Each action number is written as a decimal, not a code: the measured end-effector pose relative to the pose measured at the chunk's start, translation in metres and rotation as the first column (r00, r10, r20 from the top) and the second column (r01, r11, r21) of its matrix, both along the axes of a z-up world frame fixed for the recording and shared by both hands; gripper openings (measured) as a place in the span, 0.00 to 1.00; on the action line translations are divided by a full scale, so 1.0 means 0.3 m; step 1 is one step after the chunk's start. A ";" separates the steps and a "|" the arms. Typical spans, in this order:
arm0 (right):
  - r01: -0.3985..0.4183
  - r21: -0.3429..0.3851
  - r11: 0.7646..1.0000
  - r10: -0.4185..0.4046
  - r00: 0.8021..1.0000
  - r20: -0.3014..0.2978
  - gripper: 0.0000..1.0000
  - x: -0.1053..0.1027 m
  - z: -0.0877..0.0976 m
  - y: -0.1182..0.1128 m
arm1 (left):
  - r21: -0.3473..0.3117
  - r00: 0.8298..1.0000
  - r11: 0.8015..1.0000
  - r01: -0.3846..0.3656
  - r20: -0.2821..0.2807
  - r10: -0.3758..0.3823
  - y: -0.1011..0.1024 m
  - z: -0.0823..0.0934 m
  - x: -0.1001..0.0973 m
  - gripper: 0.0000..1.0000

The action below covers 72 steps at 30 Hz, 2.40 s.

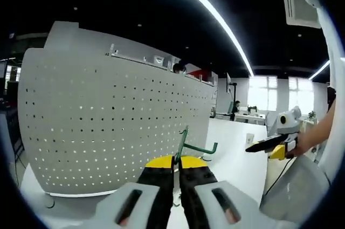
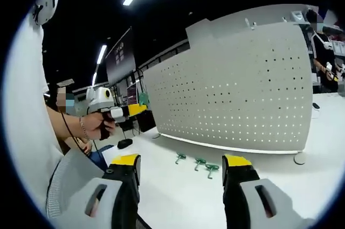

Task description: Insert the hook assembly into the mounting plate slot until the hook locks in place.

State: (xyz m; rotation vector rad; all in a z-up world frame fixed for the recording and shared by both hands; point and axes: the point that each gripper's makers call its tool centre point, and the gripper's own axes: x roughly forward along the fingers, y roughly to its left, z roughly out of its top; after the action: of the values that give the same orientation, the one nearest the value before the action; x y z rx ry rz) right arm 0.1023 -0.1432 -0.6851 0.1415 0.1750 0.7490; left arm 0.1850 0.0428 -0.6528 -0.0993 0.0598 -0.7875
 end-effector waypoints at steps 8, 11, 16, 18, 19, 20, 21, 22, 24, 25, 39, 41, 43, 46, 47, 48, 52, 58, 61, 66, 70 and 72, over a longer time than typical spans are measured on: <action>-0.028 0.074 0.997 0.023 0.997 0.076 0.57 0.017 0.079 0.033 | -0.016 1.000 1.000 -0.008 -0.009 0.008 -0.001 0.001 0.004 0.02; -0.036 0.073 0.997 0.030 0.997 0.076 0.57 0.028 0.082 0.050 | -0.019 1.000 1.000 -0.009 -0.008 0.009 -0.005 0.005 0.006 0.02; -0.054 0.071 0.996 0.049 0.996 0.070 0.59 0.041 0.079 0.090 | -0.025 1.000 1.000 -0.003 -0.020 0.003 -0.018 -0.004 0.007 0.02; -0.059 0.083 0.995 0.053 0.996 0.071 0.59 0.050 0.083 0.107 | -0.032 1.000 0.999 -0.006 -0.025 0.006 -0.019 -0.005 0.007 0.02; -0.061 0.088 0.994 0.055 0.996 0.073 0.59 0.053 0.088 0.115 | -0.038 1.000 0.999 -0.007 -0.024 0.006 -0.020 -0.003 0.007 0.02; -0.065 0.096 0.993 0.058 0.995 0.075 0.59 0.059 0.094 0.126 | -0.036 1.000 0.999 -0.008 -0.024 0.007 -0.022 -0.002 0.006 0.02; -0.068 0.099 0.993 0.061 0.995 0.077 0.59 0.063 0.097 0.134 | -0.033 1.000 0.999 -0.008 -0.025 0.007 -0.024 -0.002 0.006 0.02; -0.075 0.106 0.992 0.067 0.995 0.080 0.59 0.068 0.102 0.146 | -0.033 1.000 0.999 -0.007 -0.026 0.007 -0.026 -0.002 0.005 0.02; -0.089 0.112 0.990 0.080 0.993 0.081 0.58 0.078 0.106 0.166 | -0.033 1.000 0.999 -0.008 -0.026 0.007 -0.032 -0.003 0.002 0.02; -0.092 0.115 0.989 0.083 0.993 0.083 0.58 0.082 0.108 0.171 | -0.032 1.000 0.999 -0.009 -0.027 0.008 -0.033 -0.004 0.002 0.02; -0.145 0.146 0.979 0.130 0.986 0.102 0.54 0.139 0.143 0.286 | -0.035 0.999 0.999 -0.006 -0.033 0.005 -0.080 0.005 0.007 0.01; -0.147 0.148 0.978 0.133 0.986 0.100 0.53 0.142 0.142 0.293 | -0.036 0.999 0.999 -0.005 -0.037 0.004 -0.085 0.004 0.007 0.01; -0.155 0.152 0.976 0.141 0.985 0.100 0.52 0.143 0.142 0.304 | -0.045 0.999 0.999 -0.006 -0.042 0.004 -0.090 0.003 0.007 0.01; -0.156 0.165 0.974 0.141 0.985 0.099 0.50 0.158 0.145 0.318 | -0.047 0.999 0.999 -0.008 -0.045 0.006 -0.099 0.002 0.007 0.01; -0.155 0.169 0.973 0.139 0.985 0.099 0.50 0.161 0.147 0.323 | -0.054 0.999 0.999 -0.008 -0.048 0.005 -0.101 0.004 0.007 0.01; -0.155 0.172 0.973 0.140 0.985 0.098 0.49 0.167 0.149 0.330 | -0.055 0.999 0.998 -0.008 -0.048 0.005 -0.103 0.005 0.007 0.01; -0.162 0.192 0.968 0.147 0.985 0.088 0.43 0.176 0.150 0.349 | -0.058 0.999 0.998 -0.013 -0.053 0.010 -0.108 0.008 0.009 0.01; -0.161 0.217 0.963 0.143 0.985 0.094 0.35 0.193 0.172 0.380 | -0.056 0.998 0.998 -0.027 -0.062 0.023 -0.114 0.006 0.010 0.01; -0.159 0.229 0.960 0.142 0.986 0.092 0.31 0.198 0.175 0.396 | -0.054 0.998 0.998 -0.026 -0.061 0.023 -0.118 0.006 0.007 0.01; -0.156 0.208 0.966 0.138 0.986 0.097 0.27 0.210 0.169 0.422 | -0.061 0.997 0.998 -0.029 -0.067 0.025 -0.124 0.007 0.005 0.01; -0.161 0.206 0.965 0.143 0.985 0.099 0.23 0.218 0.170 0.441 | -0.068 0.997 0.997 -0.035 -0.070 0.031 -0.124 0.009 0.007 0.01; -0.157 0.187 0.970 0.139 0.985 0.107 0.21 0.223 0.170 0.454 | -0.076 0.997 0.996 -0.039 -0.073 0.033 -0.123 0.011 0.008 0.01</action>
State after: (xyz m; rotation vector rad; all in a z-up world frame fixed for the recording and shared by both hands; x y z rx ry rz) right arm 0.1691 -0.0071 -0.6340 0.2812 0.0230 0.9197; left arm 0.1876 0.0058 -0.6495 -0.2022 0.0955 -0.7501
